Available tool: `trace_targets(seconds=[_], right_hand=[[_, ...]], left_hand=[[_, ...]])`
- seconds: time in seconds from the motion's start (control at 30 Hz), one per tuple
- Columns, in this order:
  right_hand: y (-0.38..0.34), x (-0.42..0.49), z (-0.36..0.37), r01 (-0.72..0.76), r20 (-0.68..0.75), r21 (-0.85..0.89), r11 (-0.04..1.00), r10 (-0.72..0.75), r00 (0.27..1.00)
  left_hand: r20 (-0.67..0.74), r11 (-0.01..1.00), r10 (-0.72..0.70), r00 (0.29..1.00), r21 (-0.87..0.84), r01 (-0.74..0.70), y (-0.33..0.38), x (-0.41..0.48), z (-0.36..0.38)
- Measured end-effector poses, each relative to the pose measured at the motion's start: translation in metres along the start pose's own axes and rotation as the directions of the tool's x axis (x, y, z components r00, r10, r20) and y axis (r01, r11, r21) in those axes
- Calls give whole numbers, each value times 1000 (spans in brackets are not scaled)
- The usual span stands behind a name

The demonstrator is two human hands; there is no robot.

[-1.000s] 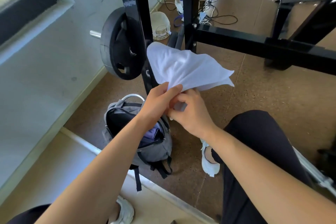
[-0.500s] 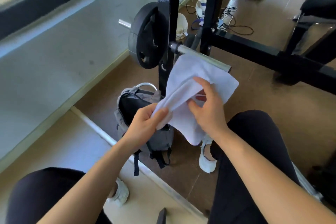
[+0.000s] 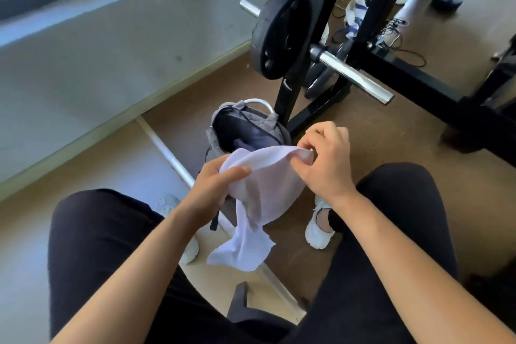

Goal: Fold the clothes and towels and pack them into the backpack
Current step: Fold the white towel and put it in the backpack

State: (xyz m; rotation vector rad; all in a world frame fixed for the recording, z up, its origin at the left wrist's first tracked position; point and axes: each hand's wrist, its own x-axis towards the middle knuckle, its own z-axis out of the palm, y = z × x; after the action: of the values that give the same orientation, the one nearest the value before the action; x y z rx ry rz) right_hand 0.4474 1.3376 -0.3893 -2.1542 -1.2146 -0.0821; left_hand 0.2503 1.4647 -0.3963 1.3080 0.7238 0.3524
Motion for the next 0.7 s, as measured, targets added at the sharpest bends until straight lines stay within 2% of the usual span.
trace_targets(seconds=[0.03, 0.1, 0.2, 0.27, 0.37, 0.47, 0.57, 0.7], right_hand=[[-7, -5, 0, 50, 82, 7, 999, -51, 995], [-25, -19, 4, 137, 256, 140, 981, -170, 952], [-56, -38, 16, 124, 385, 348, 929, -263, 885], [-62, -40, 20, 58, 398, 417, 907, -240, 885], [-61, -37, 23, -6, 388, 402, 915, -165, 907], [-63, -35, 23, -194, 465, 429, 882, -32, 885], [-57, -34, 27, -431, 507, 522, 737, 139, 851], [-46, -30, 19, -668, 632, 623, 407, 242, 737]], left_hand=[[15, 1000, -17, 1000, 0, 17, -1, -3, -1], [77, 999, -25, 997, 32, 23, -5, -9, 0], [135, 996, -10, 991, 94, -3, -7, -19, 2], [143, 995, -3, 990, 99, -12, -8, -22, -1], [154, 999, -30, 988, 24, 26, -14, -21, -9], [195, 993, 17, 981, 110, -39, -24, -21, -9], [127, 969, 12, 992, 244, -43, -34, -20, -3], [9, 964, 16, 1000, 267, -18, -43, -14, -2]])
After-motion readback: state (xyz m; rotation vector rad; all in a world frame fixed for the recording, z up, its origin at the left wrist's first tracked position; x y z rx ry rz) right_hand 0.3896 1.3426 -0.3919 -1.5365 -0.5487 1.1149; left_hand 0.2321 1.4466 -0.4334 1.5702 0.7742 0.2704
